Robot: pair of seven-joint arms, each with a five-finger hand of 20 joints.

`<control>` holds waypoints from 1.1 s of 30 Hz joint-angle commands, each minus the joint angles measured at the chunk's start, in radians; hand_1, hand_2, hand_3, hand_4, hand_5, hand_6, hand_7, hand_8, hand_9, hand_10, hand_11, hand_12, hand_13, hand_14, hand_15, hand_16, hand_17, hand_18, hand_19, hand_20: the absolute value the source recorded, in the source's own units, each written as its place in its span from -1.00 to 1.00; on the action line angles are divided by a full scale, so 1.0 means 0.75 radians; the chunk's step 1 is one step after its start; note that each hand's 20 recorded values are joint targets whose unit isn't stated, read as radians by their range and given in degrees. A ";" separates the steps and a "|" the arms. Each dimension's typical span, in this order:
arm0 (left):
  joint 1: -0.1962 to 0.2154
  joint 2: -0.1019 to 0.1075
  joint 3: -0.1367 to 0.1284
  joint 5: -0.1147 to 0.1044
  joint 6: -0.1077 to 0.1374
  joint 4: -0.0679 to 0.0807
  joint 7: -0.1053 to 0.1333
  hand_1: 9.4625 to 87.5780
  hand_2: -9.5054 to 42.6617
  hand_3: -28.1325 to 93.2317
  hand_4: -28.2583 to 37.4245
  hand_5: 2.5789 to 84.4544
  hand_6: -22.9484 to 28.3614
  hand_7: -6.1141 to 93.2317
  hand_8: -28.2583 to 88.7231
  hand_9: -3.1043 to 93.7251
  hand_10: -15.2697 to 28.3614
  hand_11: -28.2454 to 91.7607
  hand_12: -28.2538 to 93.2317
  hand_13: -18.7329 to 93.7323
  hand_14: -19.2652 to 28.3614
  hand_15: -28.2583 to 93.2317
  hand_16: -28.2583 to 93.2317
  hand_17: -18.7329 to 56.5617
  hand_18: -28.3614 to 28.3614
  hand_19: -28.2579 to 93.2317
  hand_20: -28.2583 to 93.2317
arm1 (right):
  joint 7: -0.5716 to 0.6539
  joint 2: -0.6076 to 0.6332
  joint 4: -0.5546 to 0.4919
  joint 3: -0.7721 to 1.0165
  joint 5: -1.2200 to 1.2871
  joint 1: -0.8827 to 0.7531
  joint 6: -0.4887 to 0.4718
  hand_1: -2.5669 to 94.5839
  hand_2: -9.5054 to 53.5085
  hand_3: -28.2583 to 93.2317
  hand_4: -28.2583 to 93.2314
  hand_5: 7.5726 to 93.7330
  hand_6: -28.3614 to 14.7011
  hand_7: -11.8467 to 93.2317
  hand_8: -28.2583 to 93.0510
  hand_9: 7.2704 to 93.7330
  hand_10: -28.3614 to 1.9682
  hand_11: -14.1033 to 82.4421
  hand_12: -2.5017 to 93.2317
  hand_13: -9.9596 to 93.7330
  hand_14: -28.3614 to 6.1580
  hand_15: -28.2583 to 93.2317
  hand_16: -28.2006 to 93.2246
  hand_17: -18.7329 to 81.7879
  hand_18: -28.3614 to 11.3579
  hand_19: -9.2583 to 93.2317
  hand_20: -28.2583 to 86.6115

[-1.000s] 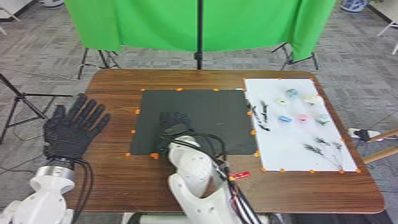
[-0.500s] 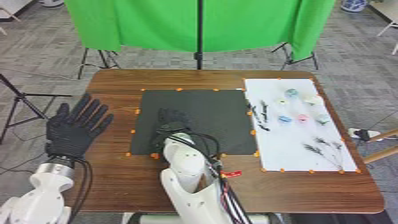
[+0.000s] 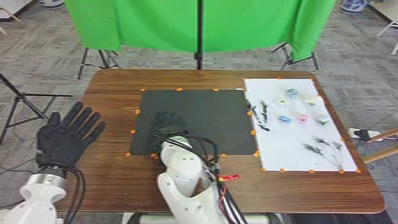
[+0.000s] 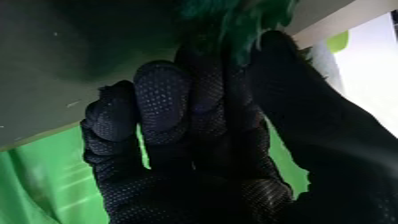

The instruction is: Arrange flowers

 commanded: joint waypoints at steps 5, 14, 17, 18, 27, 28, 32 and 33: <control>-0.010 -0.005 0.033 -0.013 0.032 0.012 -0.023 -0.57 -0.14 0.69 -1.00 -0.04 0.18 -0.67 -0.66 -0.18 0.35 -0.28 -0.35 -0.17 0.47 0.01 -0.62 -0.65 0.58 0.06 -0.29 | 0.049 -0.028 -0.017 0.016 0.052 0.001 0.038 -0.11 -1.00 0.85 -0.96 0.03 -0.09 0.28 -0.59 0.30 -0.50 0.36 -0.23 0.43 -0.36 0.64 0.01 0.12 -1.00 1.00 0.13; 0.009 -0.016 0.020 -0.020 0.025 0.005 0.011 -0.57 -0.13 0.69 -1.00 -0.04 0.19 -0.65 -0.66 -0.18 0.37 -0.27 -0.35 -0.17 0.48 0.02 -0.62 -0.65 0.58 0.07 -0.29 | 0.016 -0.011 -0.047 0.000 0.043 -0.006 -0.041 -0.10 -1.00 0.81 -0.97 0.10 -0.06 0.25 -0.44 0.31 -0.51 0.37 -0.31 0.43 -0.37 0.63 -0.01 0.12 -1.00 1.00 0.14; 0.007 -0.021 0.017 -0.025 0.025 0.007 0.012 -0.57 -0.13 0.69 -1.00 -0.03 0.18 -0.65 -0.66 -0.18 0.37 -0.27 -0.35 -0.17 0.48 0.02 -0.62 -0.65 0.58 0.07 -0.29 | 0.016 -0.004 -0.060 -0.004 0.048 -0.008 -0.040 -0.07 -1.00 0.78 -0.98 0.15 0.00 0.24 -0.36 0.34 -0.50 0.32 -0.34 0.43 -0.37 0.61 -0.02 0.11 -1.00 1.00 0.13; 0.019 -0.027 0.011 -0.026 0.026 0.000 0.020 -0.57 -0.13 0.69 -1.00 -0.03 0.18 -0.64 -0.66 -0.18 0.37 -0.27 -0.35 -0.17 0.48 0.02 -0.62 -0.65 0.58 0.07 -0.29 | -0.003 0.001 -0.068 -0.008 0.034 -0.013 -0.040 -0.06 -1.00 0.77 -0.98 0.17 0.02 0.24 -0.35 0.36 -0.49 0.28 -0.36 0.43 -0.37 0.60 -0.02 0.11 -1.00 1.00 0.13; 0.027 -0.039 -0.011 -0.031 0.030 -0.004 0.033 -0.57 -0.13 0.69 -1.00 -0.02 0.19 -0.64 -0.66 -0.18 0.37 -0.26 -0.34 -0.17 0.48 0.04 -0.63 -0.65 0.58 0.08 -0.29 | -0.020 0.032 -0.097 -0.039 0.039 -0.009 -0.015 -0.03 -1.00 0.75 -0.98 0.21 0.03 0.22 -0.34 0.39 -0.48 0.13 -0.41 0.42 -0.37 0.58 -0.03 0.09 -1.00 0.99 0.13; 0.028 -0.041 -0.014 -0.029 0.028 -0.003 0.030 -0.57 -0.13 0.69 -1.00 -0.02 0.19 -0.64 -0.66 -0.18 0.37 -0.26 -0.34 -0.17 0.48 0.04 -0.63 -0.65 0.58 0.08 -0.29 | -0.015 0.040 -0.104 -0.048 0.043 -0.008 -0.012 0.00 -1.00 0.72 -0.98 0.21 0.05 0.24 -0.33 0.39 -0.48 0.12 -0.42 0.42 -0.37 0.58 -0.03 0.09 -1.00 0.99 0.12; 0.023 -0.046 -0.018 -0.026 0.010 0.003 0.041 -0.56 -0.09 0.70 -1.00 0.02 0.19 -0.62 -0.66 -0.14 0.38 -0.23 -0.33 -0.17 0.47 0.04 -0.63 -0.65 0.58 0.08 -0.29 | -0.023 0.047 -0.112 -0.053 0.029 -0.007 0.029 0.00 -1.00 0.71 -0.96 0.21 0.05 0.26 -0.33 0.40 -0.49 0.09 -0.43 0.42 -0.37 0.58 -0.04 0.10 -1.00 0.99 0.12; 0.038 -0.049 -0.023 -0.031 0.022 -0.005 0.045 -0.56 -0.09 0.70 -1.00 0.03 0.20 -0.61 -0.66 -0.14 0.38 -0.23 -0.33 -0.17 0.47 0.04 -0.63 -0.65 0.58 0.08 -0.29 | -0.026 0.045 -0.120 -0.047 0.028 -0.012 0.024 -0.02 -1.00 0.71 -0.95 0.21 0.05 0.26 -0.33 0.40 -0.50 0.09 -0.43 0.42 -0.37 0.58 -0.04 0.10 -1.00 0.99 0.12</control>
